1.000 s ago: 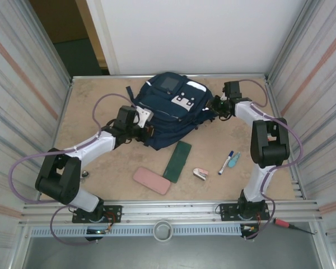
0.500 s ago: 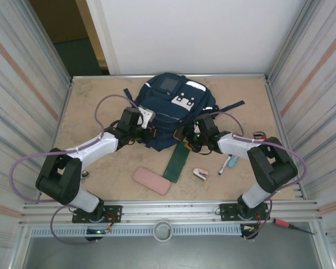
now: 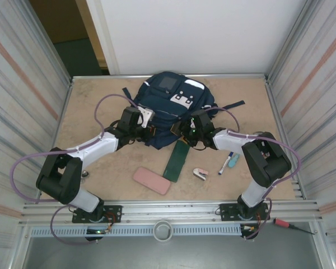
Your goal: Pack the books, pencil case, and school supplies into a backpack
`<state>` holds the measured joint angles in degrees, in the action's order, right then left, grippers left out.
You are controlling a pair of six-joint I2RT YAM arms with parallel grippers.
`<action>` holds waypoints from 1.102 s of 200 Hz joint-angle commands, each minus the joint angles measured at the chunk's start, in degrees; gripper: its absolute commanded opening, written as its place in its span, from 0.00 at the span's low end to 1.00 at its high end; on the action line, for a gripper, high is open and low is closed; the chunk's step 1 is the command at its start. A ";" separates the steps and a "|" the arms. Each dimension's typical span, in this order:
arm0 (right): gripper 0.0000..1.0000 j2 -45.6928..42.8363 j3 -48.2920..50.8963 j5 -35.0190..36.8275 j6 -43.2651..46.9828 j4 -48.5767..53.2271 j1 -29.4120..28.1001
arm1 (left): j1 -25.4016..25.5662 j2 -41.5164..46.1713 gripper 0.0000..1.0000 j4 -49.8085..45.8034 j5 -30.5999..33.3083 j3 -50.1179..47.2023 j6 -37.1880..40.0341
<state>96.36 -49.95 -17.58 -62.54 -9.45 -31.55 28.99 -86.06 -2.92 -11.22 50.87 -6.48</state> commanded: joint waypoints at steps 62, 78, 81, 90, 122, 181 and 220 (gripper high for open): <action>0.00 -2.98 1.51 6.12 4.36 -4.23 2.53 | 0.02 1.50 0.00 -2.95 5.49 1.64 3.62; 0.00 -5.85 2.84 5.57 7.64 -1.64 4.84 | -1.47 1.59 0.00 -4.96 9.15 2.03 4.90; 0.00 -6.36 2.99 5.17 8.34 -1.36 5.36 | -1.75 1.60 0.00 -5.25 9.91 2.10 5.22; 0.00 -7.38 3.19 3.01 10.32 -0.39 7.01 | -2.50 1.47 0.00 -5.73 11.67 2.26 6.06; 0.00 -7.56 1.26 -7.43 16.57 3.21 12.53 | -5.57 -0.19 0.00 -7.35 14.95 3.63 7.65; 0.00 3.66 -14.16 -20.82 23.63 17.78 21.15 | -4.04 5.62 0.00 -9.25 5.77 3.21 5.68; 0.09 15.98 -31.12 -23.55 25.55 26.01 19.74 | 0.50 6.73 0.00 -7.93 1.96 3.00 2.91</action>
<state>107.33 -72.14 -39.29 -41.28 11.40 -11.55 27.20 -82.06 -9.41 -6.42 53.63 -1.21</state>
